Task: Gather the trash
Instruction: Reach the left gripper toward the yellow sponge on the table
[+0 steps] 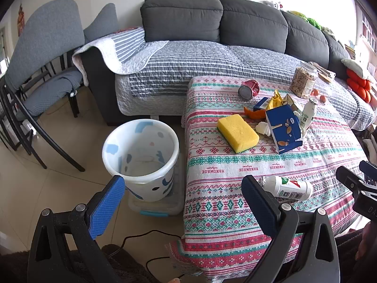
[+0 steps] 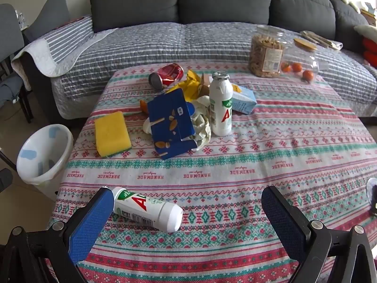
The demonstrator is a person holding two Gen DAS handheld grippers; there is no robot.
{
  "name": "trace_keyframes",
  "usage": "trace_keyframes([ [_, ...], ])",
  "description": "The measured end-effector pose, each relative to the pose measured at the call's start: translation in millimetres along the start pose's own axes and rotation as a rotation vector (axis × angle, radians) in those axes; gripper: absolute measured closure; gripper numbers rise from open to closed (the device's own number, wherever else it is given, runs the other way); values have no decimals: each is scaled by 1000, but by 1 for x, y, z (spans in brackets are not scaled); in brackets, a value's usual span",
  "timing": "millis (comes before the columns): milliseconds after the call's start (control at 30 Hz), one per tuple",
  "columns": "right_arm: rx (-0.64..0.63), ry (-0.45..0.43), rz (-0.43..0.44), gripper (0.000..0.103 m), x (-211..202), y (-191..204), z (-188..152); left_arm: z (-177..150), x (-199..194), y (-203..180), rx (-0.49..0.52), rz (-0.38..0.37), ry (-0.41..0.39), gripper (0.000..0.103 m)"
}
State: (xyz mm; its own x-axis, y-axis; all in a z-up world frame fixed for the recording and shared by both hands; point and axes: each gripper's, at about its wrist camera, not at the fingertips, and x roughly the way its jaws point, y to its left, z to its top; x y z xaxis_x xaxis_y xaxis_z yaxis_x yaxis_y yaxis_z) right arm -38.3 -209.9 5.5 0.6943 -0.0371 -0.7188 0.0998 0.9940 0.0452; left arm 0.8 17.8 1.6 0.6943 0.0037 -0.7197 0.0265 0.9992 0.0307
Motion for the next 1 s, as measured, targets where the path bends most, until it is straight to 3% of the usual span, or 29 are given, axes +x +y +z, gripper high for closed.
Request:
trace_keyframes([
  [1000,4,1,-1,0,-1,0,0,-1,1,0,0,-1,2,3],
])
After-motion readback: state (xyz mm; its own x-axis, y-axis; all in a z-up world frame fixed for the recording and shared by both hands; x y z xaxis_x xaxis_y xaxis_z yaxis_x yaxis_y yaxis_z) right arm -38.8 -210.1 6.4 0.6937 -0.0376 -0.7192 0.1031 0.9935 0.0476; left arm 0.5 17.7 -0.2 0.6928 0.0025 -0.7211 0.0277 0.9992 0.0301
